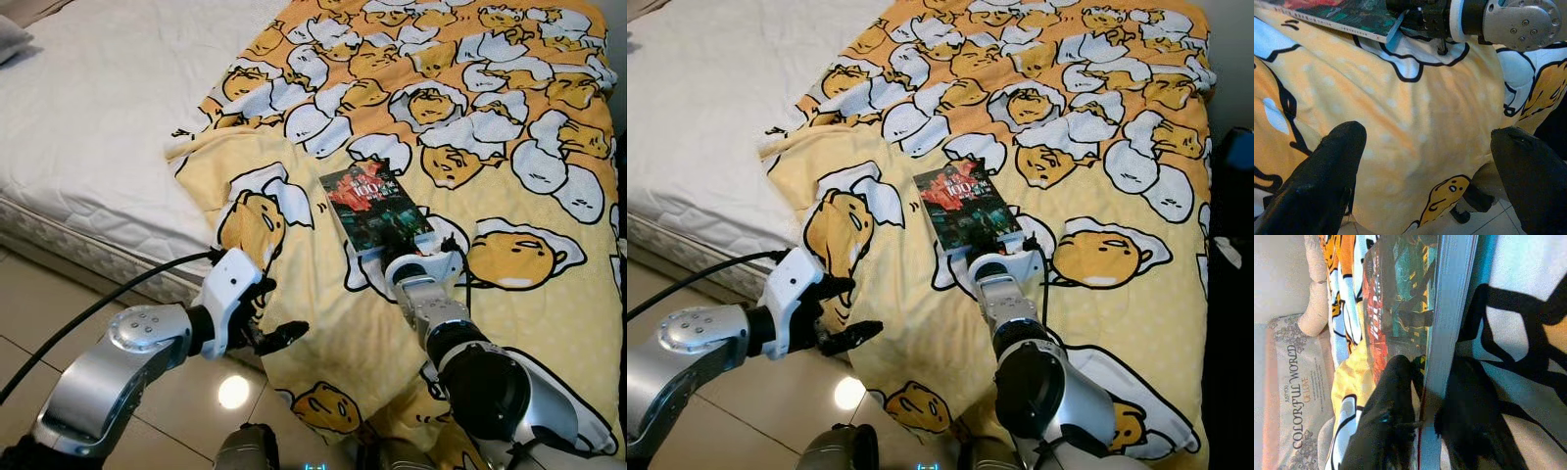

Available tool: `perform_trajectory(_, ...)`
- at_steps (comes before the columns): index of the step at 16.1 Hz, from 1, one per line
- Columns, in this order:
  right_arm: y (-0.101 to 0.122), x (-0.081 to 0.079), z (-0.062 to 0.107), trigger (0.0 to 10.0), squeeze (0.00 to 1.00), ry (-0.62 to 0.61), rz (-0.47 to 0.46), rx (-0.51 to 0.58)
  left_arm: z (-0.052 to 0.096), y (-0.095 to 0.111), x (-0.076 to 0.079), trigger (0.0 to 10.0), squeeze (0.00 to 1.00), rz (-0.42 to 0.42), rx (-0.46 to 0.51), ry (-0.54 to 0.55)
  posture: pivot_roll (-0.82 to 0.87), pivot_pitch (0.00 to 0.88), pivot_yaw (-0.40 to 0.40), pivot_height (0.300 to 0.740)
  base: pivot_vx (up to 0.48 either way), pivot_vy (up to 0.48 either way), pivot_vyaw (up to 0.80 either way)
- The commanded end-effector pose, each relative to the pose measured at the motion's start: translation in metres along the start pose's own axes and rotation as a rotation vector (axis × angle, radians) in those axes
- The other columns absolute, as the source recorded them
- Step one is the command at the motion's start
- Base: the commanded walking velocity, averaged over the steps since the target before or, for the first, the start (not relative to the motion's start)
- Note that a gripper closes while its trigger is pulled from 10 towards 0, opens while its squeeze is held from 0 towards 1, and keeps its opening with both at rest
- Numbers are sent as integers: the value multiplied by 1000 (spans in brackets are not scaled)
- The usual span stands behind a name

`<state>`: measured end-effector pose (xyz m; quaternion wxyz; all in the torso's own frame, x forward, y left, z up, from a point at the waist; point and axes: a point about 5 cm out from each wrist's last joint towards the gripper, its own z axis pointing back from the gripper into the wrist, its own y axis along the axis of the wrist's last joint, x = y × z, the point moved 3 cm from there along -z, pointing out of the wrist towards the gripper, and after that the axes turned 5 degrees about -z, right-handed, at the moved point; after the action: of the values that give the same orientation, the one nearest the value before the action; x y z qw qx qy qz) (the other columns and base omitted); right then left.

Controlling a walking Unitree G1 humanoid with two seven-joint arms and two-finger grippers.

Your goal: Clean up the room

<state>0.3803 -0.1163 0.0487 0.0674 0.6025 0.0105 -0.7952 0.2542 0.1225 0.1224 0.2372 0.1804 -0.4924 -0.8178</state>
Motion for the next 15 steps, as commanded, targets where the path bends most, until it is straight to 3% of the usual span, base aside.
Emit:
perform_trajectory(1,1,8,3,0,0,-21,10,-2,-2,-1,0,10000,910,-10,-7,5,180,119,9,740,0,0,0)
perform_trajectory(10,8,3,1,0,0,-13,35,1,-14,0,-9,10000,910,-12,9,34,128,55,0,740,0,0,0)
perform_trajectory(15,17,-9,-1,0,0,58,42,2,-27,2,-14,10000,898,5,44,85,78,0,1,740,0,0,0)
